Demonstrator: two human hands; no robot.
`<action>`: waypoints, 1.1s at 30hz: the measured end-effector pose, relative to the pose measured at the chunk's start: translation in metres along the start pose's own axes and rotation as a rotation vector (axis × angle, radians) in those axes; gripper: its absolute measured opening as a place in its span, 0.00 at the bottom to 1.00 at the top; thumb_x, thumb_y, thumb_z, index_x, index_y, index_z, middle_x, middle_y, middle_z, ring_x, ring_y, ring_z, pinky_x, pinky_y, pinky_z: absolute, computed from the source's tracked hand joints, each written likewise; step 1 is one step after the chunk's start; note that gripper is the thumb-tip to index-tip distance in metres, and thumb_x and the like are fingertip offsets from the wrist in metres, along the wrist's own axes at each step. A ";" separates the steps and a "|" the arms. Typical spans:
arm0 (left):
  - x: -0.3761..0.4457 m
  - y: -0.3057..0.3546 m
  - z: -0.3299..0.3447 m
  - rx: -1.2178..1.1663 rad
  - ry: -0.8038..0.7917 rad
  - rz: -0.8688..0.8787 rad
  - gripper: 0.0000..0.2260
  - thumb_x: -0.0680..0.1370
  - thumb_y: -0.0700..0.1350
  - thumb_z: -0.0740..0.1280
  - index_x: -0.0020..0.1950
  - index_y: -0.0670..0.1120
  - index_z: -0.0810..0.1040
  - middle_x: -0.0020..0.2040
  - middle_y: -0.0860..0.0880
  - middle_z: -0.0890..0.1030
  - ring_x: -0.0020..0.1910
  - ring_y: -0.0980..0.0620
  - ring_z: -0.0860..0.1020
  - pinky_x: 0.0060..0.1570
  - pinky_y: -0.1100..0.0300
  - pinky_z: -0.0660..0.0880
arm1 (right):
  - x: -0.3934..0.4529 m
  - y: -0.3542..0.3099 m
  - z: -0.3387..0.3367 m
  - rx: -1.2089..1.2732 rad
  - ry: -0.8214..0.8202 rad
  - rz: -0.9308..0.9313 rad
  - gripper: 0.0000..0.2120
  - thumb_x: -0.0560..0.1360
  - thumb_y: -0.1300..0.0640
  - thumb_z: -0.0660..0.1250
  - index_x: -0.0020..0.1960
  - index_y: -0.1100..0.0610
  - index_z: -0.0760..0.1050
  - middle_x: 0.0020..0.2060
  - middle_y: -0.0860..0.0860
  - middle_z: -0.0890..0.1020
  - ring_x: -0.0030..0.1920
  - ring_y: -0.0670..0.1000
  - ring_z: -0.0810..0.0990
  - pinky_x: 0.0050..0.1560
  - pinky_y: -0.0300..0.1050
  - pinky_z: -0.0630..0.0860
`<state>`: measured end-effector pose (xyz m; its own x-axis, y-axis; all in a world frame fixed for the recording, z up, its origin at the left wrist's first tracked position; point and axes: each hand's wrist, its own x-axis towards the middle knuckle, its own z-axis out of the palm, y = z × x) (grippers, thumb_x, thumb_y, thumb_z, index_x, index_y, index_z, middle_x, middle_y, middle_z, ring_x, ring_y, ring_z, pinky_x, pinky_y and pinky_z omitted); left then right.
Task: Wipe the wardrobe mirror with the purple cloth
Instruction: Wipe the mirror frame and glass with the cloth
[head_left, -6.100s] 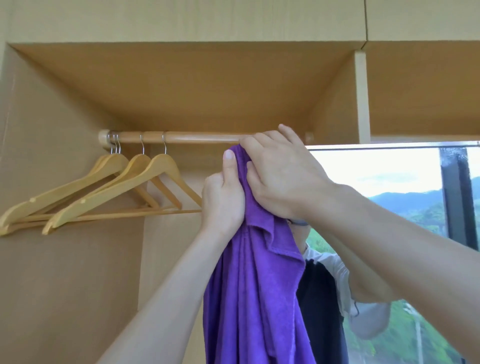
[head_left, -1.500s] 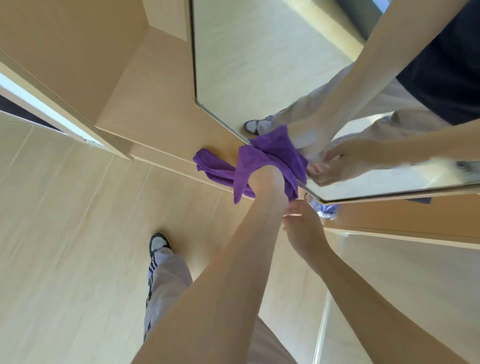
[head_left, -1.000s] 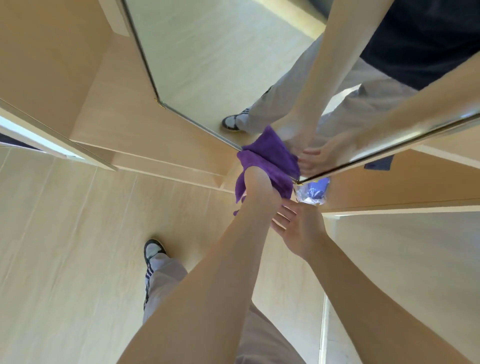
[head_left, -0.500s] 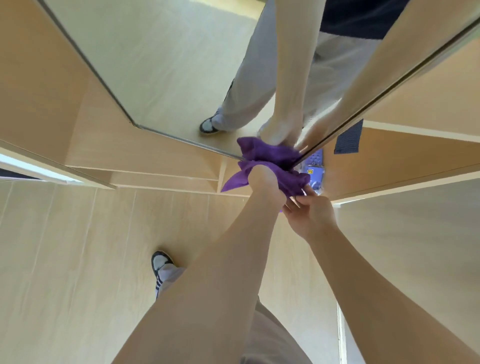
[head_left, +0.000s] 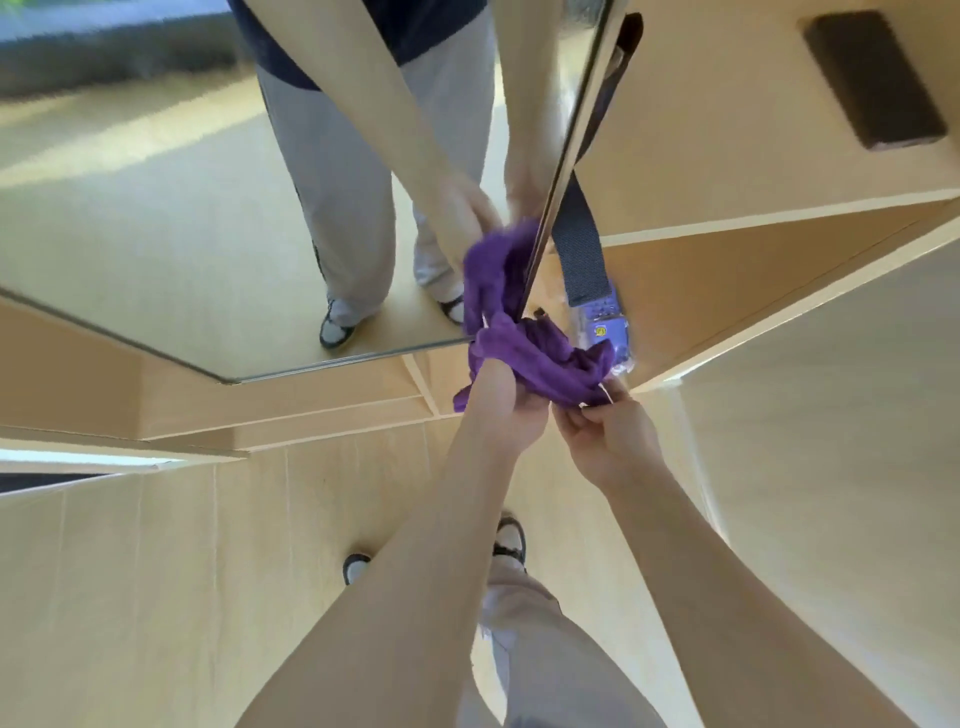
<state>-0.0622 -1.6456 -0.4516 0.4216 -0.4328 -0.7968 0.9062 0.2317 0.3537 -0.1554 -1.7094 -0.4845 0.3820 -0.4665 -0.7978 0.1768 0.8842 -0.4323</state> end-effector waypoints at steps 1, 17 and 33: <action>-0.008 0.005 -0.002 0.005 -0.020 0.017 0.16 0.84 0.52 0.59 0.42 0.45 0.77 0.41 0.46 0.79 0.42 0.46 0.76 0.53 0.50 0.73 | 0.000 0.007 -0.004 0.045 0.039 0.013 0.29 0.73 0.78 0.47 0.67 0.61 0.73 0.57 0.61 0.80 0.50 0.57 0.83 0.53 0.49 0.81; -0.078 0.026 -0.045 0.586 0.191 0.281 0.10 0.81 0.31 0.59 0.62 0.35 0.73 0.56 0.40 0.77 0.52 0.46 0.77 0.61 0.52 0.77 | 0.006 0.031 0.015 0.041 -0.049 0.118 0.08 0.79 0.58 0.60 0.54 0.53 0.77 0.59 0.52 0.80 0.65 0.56 0.78 0.70 0.55 0.70; -0.113 0.083 0.008 0.650 0.226 0.291 0.11 0.81 0.47 0.61 0.58 0.47 0.80 0.55 0.47 0.85 0.43 0.48 0.87 0.33 0.53 0.82 | -0.009 0.053 0.010 -1.133 -0.259 -0.087 0.05 0.75 0.65 0.63 0.49 0.59 0.75 0.37 0.50 0.76 0.38 0.50 0.73 0.37 0.39 0.71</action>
<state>-0.0339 -1.5842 -0.3287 0.6942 -0.2266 -0.6832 0.6246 -0.2823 0.7282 -0.1400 -1.6584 -0.4962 0.6054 -0.3899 -0.6939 -0.6500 0.2609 -0.7137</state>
